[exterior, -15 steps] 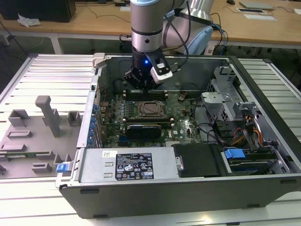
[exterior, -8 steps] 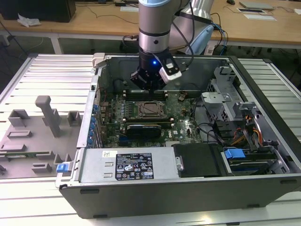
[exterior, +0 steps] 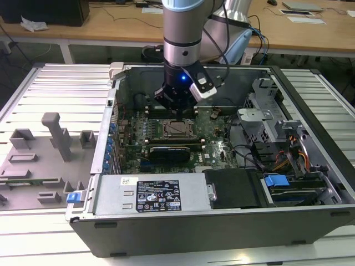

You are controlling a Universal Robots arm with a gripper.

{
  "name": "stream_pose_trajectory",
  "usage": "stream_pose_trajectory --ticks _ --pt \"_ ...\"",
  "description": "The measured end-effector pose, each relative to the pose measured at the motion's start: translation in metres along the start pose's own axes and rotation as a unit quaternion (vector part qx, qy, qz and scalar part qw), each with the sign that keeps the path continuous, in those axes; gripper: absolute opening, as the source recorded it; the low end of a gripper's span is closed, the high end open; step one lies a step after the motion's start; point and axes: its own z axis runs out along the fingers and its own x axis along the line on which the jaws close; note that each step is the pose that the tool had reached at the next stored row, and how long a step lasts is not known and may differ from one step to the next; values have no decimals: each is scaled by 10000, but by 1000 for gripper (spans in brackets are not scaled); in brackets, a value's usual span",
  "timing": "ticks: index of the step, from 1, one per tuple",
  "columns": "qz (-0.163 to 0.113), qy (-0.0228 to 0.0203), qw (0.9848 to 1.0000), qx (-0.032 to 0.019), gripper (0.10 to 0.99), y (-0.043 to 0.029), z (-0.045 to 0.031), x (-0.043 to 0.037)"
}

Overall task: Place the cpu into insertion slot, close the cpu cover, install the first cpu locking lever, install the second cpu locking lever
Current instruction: 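Install the first cpu locking lever, then install the second cpu locking lever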

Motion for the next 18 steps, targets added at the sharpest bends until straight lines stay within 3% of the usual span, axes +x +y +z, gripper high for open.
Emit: stream_pose_trajectory --ticks 5,8,10,18 --pt "-36 -42 10000 1 106 -134 -1 28" --pt "-40 -43 10000 17 106 -141 -2 33" --pt "-39 -43 10000 18 106 -140 -43 31" --pt "-39 -43 10000 18 106 -140 -47 31"
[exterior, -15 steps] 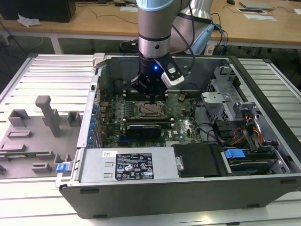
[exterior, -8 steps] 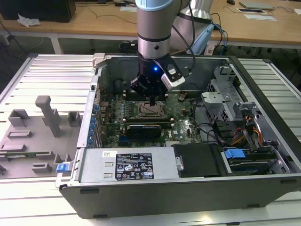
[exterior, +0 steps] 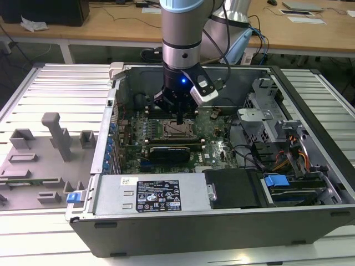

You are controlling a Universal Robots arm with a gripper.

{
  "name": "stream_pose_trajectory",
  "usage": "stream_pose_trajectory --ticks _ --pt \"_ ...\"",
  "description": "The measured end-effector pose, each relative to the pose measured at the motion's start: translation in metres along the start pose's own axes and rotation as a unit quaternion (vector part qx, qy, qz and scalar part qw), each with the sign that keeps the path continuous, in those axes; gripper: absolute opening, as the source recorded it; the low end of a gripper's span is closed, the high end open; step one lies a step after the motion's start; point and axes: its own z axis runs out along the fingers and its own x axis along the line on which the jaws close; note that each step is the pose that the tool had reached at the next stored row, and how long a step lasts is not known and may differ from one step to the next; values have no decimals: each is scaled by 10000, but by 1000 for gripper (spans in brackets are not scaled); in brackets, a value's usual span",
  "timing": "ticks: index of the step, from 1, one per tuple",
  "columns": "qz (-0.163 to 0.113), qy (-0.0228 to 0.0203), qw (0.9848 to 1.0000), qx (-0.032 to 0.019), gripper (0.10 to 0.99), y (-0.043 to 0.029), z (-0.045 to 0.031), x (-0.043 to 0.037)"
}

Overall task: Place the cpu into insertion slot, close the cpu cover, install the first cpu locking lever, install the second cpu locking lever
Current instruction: 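Install the second cpu locking lever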

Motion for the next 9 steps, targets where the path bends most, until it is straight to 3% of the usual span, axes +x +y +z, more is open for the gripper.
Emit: stream_pose_trajectory --ticks 9 --pt "0 0 10000 0 106 -15 -10 1"
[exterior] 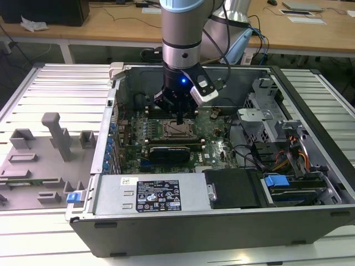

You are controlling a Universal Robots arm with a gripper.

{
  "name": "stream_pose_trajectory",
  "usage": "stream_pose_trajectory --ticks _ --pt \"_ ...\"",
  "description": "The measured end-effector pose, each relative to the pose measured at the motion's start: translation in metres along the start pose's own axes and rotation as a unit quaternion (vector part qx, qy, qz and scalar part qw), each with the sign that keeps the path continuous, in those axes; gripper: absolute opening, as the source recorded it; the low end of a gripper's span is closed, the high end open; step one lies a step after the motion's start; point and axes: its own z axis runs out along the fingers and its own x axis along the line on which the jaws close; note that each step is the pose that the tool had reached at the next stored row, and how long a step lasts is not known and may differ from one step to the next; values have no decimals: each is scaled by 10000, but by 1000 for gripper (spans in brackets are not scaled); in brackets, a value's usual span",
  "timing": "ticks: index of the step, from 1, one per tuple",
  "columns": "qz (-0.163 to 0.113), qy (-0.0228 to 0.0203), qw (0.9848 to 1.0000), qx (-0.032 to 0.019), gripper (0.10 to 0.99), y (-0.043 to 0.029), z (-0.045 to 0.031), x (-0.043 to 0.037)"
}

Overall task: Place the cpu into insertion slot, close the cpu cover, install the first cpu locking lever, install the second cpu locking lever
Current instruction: 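Install the second cpu locking lever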

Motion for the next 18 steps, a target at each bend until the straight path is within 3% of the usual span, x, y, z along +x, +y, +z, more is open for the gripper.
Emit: stream_pose_trajectory --ticks 18 --pt "1 0 10000 0 106 -292 -19 27"
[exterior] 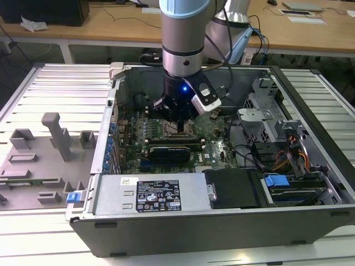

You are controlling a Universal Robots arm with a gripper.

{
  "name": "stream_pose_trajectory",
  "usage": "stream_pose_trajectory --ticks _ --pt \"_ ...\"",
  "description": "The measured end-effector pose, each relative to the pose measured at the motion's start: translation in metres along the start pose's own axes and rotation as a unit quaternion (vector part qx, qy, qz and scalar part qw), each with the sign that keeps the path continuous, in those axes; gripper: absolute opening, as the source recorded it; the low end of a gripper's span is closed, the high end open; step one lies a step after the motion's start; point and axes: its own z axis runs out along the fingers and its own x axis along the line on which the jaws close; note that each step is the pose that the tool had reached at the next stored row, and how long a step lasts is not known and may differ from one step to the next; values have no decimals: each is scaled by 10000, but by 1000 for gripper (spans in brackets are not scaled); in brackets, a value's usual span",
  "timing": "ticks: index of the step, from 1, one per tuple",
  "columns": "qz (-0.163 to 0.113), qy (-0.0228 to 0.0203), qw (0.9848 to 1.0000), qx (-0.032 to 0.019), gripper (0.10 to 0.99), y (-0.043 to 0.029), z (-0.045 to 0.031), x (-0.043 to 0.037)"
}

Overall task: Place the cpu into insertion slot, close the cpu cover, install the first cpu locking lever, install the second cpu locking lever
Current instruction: 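Install the second cpu locking lever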

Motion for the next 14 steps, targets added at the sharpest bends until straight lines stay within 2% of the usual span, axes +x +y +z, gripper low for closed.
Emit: stream_pose_trajectory --ticks 3,8,14 --pt "1 -1 10000 -10 106 -26 4 7" --pt "6 -10 9999 -112 106 -24 37 54" --pt "10 -16 9998 -189 106 -22 98 114"
